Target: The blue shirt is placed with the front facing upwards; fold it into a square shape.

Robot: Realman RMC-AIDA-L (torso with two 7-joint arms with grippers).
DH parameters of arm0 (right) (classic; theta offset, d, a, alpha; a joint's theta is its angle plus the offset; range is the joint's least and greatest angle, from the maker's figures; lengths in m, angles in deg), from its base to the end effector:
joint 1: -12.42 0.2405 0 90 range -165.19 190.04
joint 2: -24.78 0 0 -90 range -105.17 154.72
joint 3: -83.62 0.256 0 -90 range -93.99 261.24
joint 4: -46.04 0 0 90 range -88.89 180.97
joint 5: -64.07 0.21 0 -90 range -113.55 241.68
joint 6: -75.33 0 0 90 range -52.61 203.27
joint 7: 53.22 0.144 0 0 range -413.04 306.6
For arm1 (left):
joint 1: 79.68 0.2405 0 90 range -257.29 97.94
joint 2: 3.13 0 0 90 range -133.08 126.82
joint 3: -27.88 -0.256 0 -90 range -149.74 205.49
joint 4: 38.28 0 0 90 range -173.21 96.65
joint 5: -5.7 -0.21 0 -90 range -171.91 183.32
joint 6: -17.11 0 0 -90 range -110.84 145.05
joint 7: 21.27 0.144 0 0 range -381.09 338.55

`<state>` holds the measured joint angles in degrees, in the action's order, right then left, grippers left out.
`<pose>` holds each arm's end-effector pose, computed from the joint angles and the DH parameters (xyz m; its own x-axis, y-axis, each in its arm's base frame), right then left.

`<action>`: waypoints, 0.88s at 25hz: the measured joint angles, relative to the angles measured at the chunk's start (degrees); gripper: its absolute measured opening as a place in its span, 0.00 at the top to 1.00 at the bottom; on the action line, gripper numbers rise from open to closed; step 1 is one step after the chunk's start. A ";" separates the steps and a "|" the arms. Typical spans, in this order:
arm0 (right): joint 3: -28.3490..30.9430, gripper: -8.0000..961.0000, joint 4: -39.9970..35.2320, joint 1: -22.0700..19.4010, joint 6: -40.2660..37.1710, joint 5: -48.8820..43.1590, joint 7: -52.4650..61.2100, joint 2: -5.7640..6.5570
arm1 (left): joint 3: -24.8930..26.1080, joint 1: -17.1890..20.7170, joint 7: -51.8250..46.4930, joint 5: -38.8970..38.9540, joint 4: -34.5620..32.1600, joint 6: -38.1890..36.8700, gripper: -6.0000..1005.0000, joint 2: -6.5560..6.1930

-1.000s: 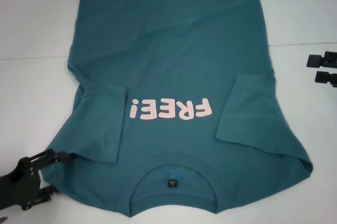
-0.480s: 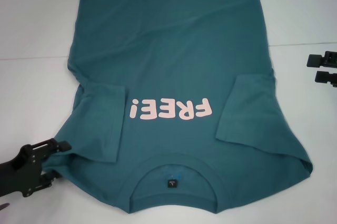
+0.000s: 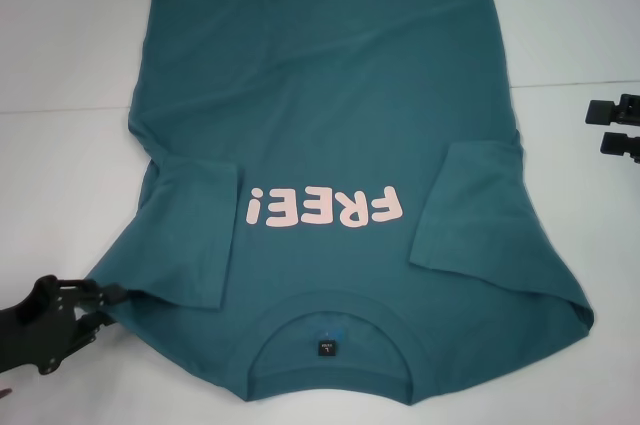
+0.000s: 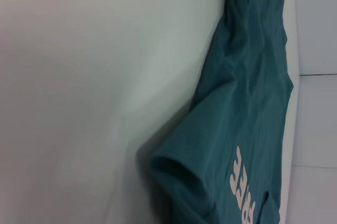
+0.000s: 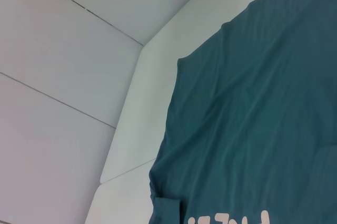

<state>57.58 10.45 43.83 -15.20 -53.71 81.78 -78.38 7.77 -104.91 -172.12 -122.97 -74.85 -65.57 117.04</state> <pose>0.3121 0.3591 0.1387 0.0586 -0.7893 -0.6112 -0.9665 -0.1981 0.1630 -0.3412 0.3010 0.0121 -0.4594 0.7757 0.4327 0.8697 0.2939 0.3966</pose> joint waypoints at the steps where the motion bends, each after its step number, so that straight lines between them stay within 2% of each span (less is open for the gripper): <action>1: 0.01 0.15 0.00 0.00 -0.02 0.00 0.00 0.02 | -0.06 0.02 0.05 -0.03 -0.01 0.00 0.59 -0.01; 7: 0.03 0.15 0.00 -0.09 -0.38 0.00 0.00 0.06 | -0.25 -0.19 1.61 -0.10 -0.05 -0.15 0.79 -0.09; 10: 0.04 0.15 0.00 -0.25 -0.64 -0.07 0.00 0.07 | -0.27 -0.45 5.44 -0.05 -0.09 -1.32 0.90 -0.41; 15: -0.26 0.15 0.00 -0.48 -1.58 -0.30 -0.29 0.18 | -0.39 -1.17 15.40 -0.04 -0.79 -3.65 0.98 -1.03; 18: -0.69 0.15 0.00 -0.84 -2.38 -1.51 -0.85 0.63 | -0.82 -1.42 20.67 -0.15 -1.72 -3.83 0.98 -1.08; 22: -0.76 0.15 -0.04 -1.00 -2.88 -4.60 -0.63 1.06 | -0.86 -1.69 22.74 -0.18 -1.78 -3.84 0.98 -1.08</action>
<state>56.82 10.41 42.83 -18.08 -58.31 81.15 -77.32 6.91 -106.60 -149.39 -123.15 -76.63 -69.41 115.96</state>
